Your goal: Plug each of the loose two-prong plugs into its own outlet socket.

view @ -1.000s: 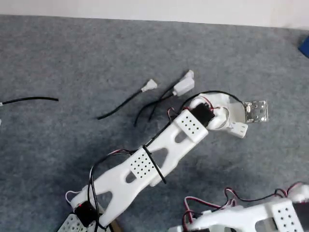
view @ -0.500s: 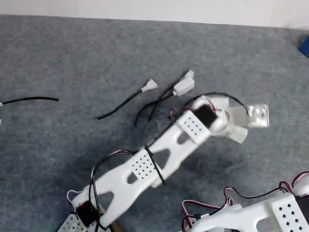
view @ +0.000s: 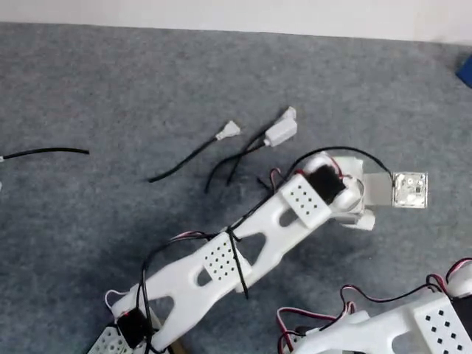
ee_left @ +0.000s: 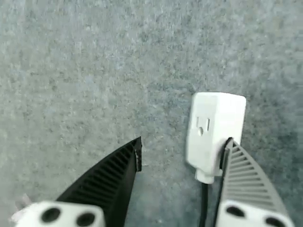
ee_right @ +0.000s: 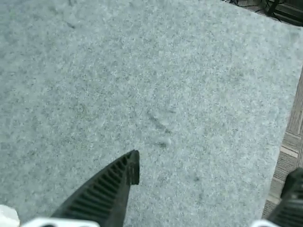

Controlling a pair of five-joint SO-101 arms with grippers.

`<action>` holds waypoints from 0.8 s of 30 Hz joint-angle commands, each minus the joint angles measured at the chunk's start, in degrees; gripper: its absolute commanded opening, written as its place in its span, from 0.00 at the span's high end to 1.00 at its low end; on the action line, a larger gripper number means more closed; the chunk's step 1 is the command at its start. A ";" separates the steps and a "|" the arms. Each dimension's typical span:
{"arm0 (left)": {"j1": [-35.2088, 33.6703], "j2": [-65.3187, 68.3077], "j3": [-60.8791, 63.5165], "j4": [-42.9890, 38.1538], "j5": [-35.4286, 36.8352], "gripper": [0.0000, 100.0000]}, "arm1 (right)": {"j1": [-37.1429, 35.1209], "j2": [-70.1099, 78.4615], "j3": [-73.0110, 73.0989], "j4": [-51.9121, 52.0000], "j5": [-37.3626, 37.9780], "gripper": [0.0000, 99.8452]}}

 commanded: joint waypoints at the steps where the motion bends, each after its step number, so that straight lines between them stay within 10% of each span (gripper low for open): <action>1: 0.92 2.15 -0.57 -0.09 -0.53 0.74 | -0.84 -1.36 0.31 0.40 0.70 0.56; 8: 2.42 7.08 -0.57 0.44 -0.62 0.74 | -4.35 -1.36 2.24 0.31 0.79 0.56; 16: -1.27 2.24 -0.57 10.02 -7.47 0.98 | -6.81 -1.19 4.09 0.66 2.90 0.56; 24: -16.22 -8.84 0.66 17.85 13.63 0.99 | -17.89 -1.01 7.52 3.74 4.04 0.56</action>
